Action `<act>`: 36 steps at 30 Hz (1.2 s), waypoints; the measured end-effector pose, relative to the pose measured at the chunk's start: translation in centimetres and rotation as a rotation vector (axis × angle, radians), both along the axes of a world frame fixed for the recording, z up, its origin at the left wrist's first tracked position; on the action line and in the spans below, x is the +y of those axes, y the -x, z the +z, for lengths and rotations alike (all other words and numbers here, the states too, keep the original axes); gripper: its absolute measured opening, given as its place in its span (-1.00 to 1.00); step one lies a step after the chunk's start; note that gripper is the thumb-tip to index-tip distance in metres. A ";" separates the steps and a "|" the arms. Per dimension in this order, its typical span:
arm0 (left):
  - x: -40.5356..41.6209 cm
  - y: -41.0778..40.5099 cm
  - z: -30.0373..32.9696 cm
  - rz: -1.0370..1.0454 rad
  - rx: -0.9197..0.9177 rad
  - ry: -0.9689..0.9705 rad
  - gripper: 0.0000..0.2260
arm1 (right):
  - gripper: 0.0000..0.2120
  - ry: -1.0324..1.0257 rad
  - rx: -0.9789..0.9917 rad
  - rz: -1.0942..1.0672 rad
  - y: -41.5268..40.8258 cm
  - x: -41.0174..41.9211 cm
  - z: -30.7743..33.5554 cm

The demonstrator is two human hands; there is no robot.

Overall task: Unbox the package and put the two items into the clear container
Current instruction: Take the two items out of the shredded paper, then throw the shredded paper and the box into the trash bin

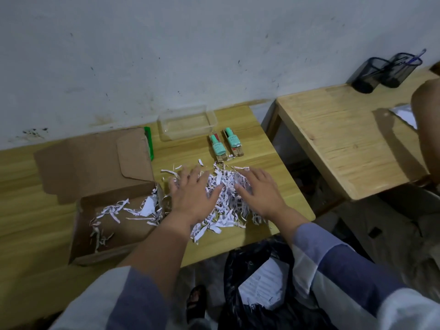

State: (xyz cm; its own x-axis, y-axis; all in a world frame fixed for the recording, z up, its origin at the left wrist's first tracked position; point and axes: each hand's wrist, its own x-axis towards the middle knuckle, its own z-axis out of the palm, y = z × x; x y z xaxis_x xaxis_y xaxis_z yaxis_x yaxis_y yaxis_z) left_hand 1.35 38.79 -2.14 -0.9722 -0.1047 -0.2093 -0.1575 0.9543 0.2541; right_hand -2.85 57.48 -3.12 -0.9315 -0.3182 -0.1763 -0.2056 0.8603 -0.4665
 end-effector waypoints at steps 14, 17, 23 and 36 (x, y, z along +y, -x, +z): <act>0.8 -2.7 -2.7 0.011 0.112 -0.203 -0.41 | -0.50 0.125 0.008 0.070 -1.0 -2.2 -1.8; -0.1 -3.4 -3.1 -0.023 0.019 -0.131 -0.26 | -0.46 0.072 0.012 0.162 -1.0 -1.2 -2.1; -0.8 -4.1 -5.6 -0.037 0.062 -0.116 -0.03 | -0.26 -0.018 0.074 0.291 -1.1 -1.6 -3.5; 2.0 -2.6 -3.3 0.060 0.274 -0.504 -0.28 | -0.49 0.333 0.089 0.043 -1.7 -3.1 -1.8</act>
